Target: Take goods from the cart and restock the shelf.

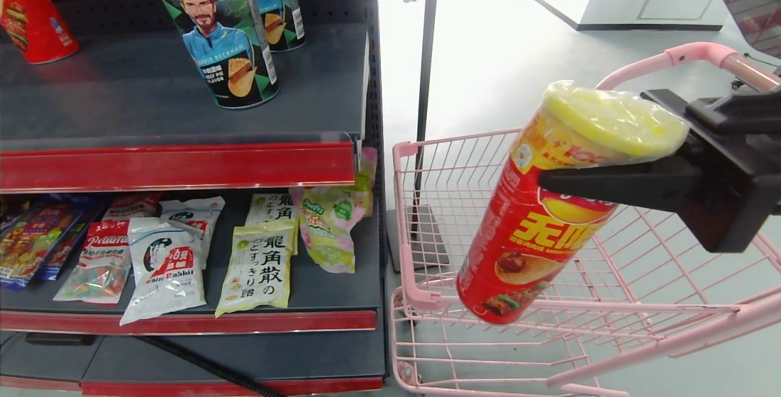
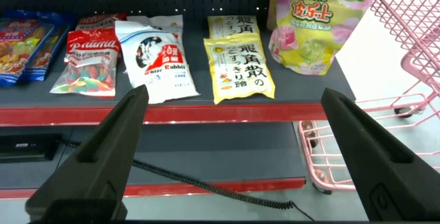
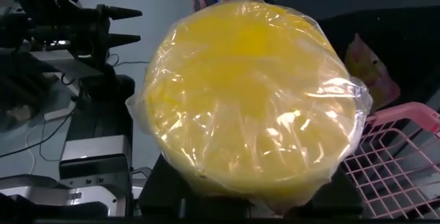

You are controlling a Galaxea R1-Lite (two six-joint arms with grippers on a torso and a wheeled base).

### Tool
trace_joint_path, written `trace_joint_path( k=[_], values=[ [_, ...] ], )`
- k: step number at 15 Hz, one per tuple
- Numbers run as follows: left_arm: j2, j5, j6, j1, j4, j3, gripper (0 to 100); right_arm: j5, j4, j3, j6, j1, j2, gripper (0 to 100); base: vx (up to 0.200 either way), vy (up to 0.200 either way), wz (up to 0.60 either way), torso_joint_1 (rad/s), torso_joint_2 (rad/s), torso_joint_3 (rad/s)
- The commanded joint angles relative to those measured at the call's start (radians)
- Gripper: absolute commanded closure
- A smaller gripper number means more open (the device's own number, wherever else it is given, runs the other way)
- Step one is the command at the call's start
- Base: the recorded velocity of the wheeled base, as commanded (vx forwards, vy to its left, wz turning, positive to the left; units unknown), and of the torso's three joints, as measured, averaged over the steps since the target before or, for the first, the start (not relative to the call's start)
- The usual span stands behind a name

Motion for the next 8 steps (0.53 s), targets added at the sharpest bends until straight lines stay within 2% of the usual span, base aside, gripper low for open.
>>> trace_joint_path(
  k=[1,4,8],
  values=[
    [0.002,0.000,0.000,0.000,0.000,0.000,0,-0.004,0.001,0.002,0.000,0.000,-0.016,100,0.000,0.000,0.00,0.000,0.00,0.000],
    [0.002,0.000,0.000,0.000,0.000,0.000,0,-0.006,0.001,0.003,0.000,0.000,-0.020,100,0.000,0.000,0.00,0.092,-0.24,-0.154],
    [0.002,0.000,0.000,0.000,0.000,0.000,0,-0.006,0.004,0.005,-0.001,0.000,-0.027,100,0.000,0.000,0.00,0.173,-0.48,-0.300]
  ],
)
